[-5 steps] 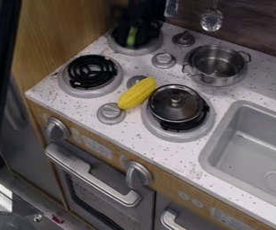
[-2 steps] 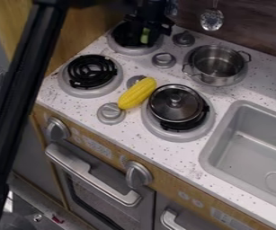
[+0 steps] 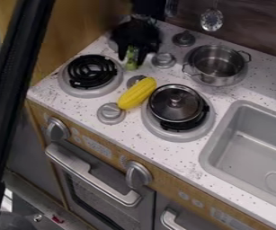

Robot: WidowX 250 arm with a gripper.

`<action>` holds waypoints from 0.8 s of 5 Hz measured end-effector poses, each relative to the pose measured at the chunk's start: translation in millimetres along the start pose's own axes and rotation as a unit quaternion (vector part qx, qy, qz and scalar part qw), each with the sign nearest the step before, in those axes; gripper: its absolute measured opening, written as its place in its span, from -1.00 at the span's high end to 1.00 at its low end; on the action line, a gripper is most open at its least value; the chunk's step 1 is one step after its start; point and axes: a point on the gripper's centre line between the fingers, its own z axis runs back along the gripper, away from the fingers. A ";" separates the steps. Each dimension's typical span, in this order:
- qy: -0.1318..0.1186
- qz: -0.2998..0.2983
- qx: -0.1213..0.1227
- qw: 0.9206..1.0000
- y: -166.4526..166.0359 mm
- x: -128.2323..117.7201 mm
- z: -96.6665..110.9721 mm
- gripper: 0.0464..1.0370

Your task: Put the green object between the left burners

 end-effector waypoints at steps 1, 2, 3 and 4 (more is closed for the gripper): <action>-0.003 -0.003 -0.002 1.000 -0.5 -6.8 12.5 -0.91; 0.004 -0.015 -0.003 1.000 -2.6 -22.6 28.1 -0.92; 0.007 -0.049 0.003 0.999 -13.7 -48.2 57.0 -0.92; 0.019 -0.076 0.005 0.997 -25.8 -76.3 69.4 -0.92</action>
